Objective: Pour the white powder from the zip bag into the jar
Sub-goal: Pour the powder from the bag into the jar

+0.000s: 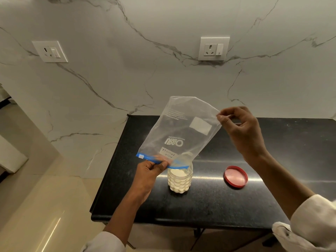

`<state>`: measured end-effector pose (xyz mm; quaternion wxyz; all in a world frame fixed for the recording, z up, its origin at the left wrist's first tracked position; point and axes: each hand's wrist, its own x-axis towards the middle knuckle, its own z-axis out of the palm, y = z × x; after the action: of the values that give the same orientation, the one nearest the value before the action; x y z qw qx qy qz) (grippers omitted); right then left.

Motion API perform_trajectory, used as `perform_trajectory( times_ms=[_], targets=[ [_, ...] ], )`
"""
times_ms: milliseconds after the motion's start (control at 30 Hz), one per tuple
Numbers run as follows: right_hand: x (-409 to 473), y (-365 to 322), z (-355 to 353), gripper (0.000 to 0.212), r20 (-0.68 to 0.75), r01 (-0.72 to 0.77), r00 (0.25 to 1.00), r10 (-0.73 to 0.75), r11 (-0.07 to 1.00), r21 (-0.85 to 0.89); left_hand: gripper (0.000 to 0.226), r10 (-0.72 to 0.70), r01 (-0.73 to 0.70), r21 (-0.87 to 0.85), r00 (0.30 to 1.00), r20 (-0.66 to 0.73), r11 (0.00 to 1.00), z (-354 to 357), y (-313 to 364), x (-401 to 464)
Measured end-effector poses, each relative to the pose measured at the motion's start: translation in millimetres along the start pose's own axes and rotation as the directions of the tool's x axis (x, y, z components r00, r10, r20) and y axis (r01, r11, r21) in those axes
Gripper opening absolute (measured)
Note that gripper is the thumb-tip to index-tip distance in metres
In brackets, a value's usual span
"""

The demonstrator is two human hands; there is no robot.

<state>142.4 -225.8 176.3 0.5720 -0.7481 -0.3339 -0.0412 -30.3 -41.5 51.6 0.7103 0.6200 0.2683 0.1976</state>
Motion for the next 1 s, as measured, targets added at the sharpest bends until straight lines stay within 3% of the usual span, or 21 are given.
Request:
perform_trajectory(
  times_ms=[33,133,267,367,500,633,733,867,1000],
  targets=[
    [1.0,-1.1,-0.3,0.003,-0.017,0.01,1.0,-0.01,1.0,0.0,0.012,0.001,-0.001,0.002,1.0,0.002,1.0,0.3,0.4,0.5],
    [0.9,-2.1,0.9,0.006,0.109,-0.036,0.993,0.039,0.999,-0.023,0.013,-0.005,0.005,0.016,1.0,0.002,1.0,-0.1,0.1,0.5],
    [0.2,-3.7,-1.1,0.005,0.007,0.008,1.0,-0.008,1.0,0.024,0.012,0.005,-0.005,0.0,1.0,-0.004,1.0,1.0,-0.3,0.2],
    [0.2,-3.4,0.1,0.007,0.12,-0.054,0.991,0.051,0.998,0.021,0.013,-0.001,0.001,0.006,1.0,0.001,1.0,0.0,-0.3,-0.1],
    [0.1,-3.1,0.8,0.004,-0.015,0.004,1.0,-0.004,0.999,0.031,0.013,0.01,-0.01,-0.004,1.0,0.008,1.0,1.4,0.9,-0.7],
    [-1.2,-1.2,4.6,0.006,0.025,-0.036,0.999,0.036,0.999,0.015,0.015,0.014,-0.014,-0.003,1.0,0.021,1.0,1.8,0.1,-1.4],
    [-1.5,-2.5,3.4,0.002,-0.056,0.02,0.998,-0.02,1.0,0.002,0.014,0.031,-0.03,-0.003,0.999,0.041,1.0,2.8,0.3,-1.3],
    [-1.6,-0.5,3.9,0.002,0.029,-0.023,0.999,0.024,0.999,-0.033,0.015,0.034,-0.034,0.016,0.999,0.04,0.999,2.1,-0.8,-1.3],
    [-1.5,-0.9,3.0,0.002,-0.041,0.004,0.999,-0.005,1.0,-0.005,0.015,0.028,-0.029,0.019,0.999,0.036,0.999,2.8,-1.4,0.9]
  ],
)
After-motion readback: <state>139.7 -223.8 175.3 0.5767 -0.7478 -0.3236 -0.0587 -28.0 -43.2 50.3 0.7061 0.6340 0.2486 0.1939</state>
